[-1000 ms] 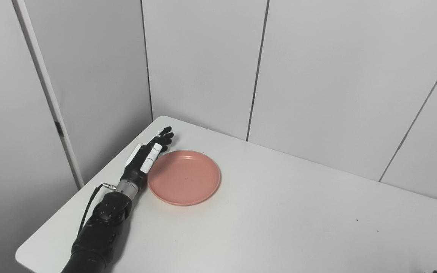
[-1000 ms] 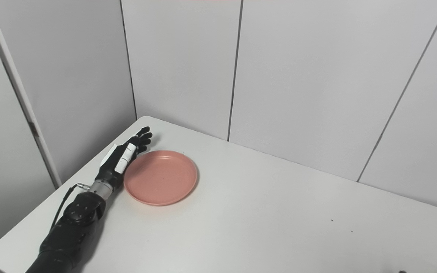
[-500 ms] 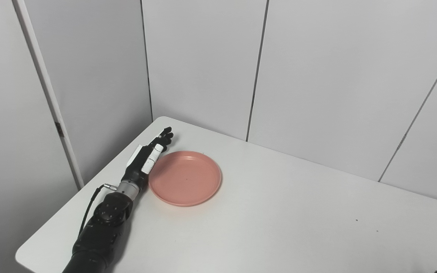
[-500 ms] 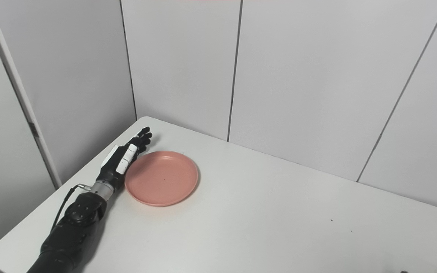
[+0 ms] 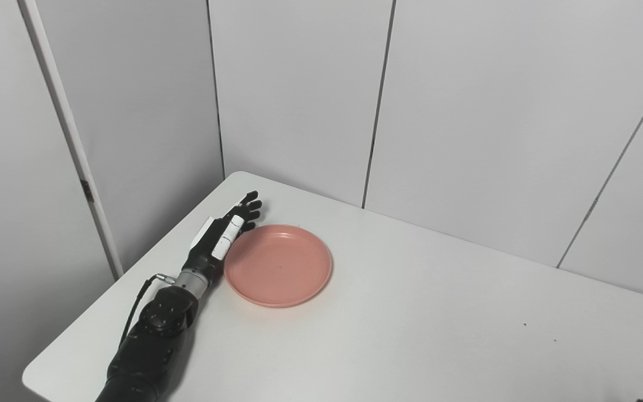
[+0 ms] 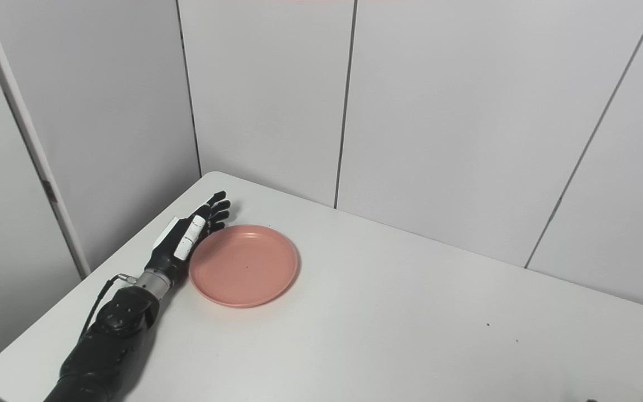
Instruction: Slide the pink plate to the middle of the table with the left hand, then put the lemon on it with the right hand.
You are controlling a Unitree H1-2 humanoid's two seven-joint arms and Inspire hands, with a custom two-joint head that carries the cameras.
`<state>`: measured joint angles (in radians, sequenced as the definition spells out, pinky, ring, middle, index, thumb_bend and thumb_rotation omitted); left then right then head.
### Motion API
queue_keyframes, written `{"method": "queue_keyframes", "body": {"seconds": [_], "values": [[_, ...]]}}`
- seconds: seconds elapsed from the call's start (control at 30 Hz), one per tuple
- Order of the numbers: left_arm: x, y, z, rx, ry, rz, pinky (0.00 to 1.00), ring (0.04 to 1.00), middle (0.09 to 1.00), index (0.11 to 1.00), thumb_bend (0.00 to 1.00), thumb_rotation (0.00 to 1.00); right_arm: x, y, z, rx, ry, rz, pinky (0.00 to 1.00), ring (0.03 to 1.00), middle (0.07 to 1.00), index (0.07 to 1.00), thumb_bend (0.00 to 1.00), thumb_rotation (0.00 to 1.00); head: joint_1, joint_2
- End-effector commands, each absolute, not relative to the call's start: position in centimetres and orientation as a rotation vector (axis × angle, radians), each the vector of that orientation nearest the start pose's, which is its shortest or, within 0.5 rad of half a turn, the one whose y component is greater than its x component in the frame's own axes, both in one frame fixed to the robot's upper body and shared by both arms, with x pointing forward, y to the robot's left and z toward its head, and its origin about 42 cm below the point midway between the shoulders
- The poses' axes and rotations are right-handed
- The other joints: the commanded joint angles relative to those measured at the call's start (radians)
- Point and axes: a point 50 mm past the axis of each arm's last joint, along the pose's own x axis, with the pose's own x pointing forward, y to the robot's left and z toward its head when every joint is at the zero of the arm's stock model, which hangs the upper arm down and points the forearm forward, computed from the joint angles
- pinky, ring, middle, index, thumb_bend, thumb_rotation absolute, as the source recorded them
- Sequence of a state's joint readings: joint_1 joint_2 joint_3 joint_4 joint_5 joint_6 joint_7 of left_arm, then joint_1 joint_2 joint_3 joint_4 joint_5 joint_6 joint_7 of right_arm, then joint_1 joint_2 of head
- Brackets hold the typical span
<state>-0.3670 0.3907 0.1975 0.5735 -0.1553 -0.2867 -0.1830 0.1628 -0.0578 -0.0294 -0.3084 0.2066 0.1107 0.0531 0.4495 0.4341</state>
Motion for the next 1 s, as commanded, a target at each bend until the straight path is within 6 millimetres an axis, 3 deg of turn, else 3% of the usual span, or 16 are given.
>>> {"method": "queue_keyframes", "body": {"seconds": [0.0,0.3,0.57,0.67,0.83,0.97], "values": [[37.2,37.7,9.6,0.113,-0.047,0.052,0.93,0.935,0.937,0.947,0.82,1.0,23.1,-23.8,14.8,0.141,-0.103,0.021,1.0,1.0,0.987,0.985,0.77,0.9,0.0,0.001],[37.0,35.4,9.8,0.06,-0.038,0.002,1.0,0.971,0.962,0.961,0.85,1.0,23.0,-23.8,15.0,0.145,-0.106,0.021,1.0,1.0,0.988,0.976,0.77,0.89,-0.009,0.007],[37.1,33.2,9.8,0.013,-0.035,-0.004,0.97,0.961,0.956,0.959,0.85,1.0,23.0,-23.6,14.9,0.15,-0.098,0.015,1.0,1.0,0.99,0.983,0.81,0.88,-0.034,0.011],[37.0,32.3,9.9,0.016,-0.029,0.0,0.95,0.952,0.949,0.957,0.81,1.0,23.0,-23.5,14.9,0.15,-0.097,0.017,1.0,1.0,0.994,0.988,0.82,0.88,-0.045,0.015],[36.8,30.2,10.1,0.014,-0.017,-0.039,0.97,0.966,0.961,0.97,0.83,1.0,23.1,-23.2,15.0,0.141,-0.117,0.028,1.0,1.0,1.0,1.0,0.82,0.89,-0.096,0.027],[36.7,28.9,10.4,-0.002,-0.023,-0.058,0.98,0.964,0.96,0.967,0.83,1.0,23.1,-23.2,14.9,0.13,-0.133,0.06,1.0,1.0,1.0,1.0,0.74,0.94,-0.15,0.044]]}}
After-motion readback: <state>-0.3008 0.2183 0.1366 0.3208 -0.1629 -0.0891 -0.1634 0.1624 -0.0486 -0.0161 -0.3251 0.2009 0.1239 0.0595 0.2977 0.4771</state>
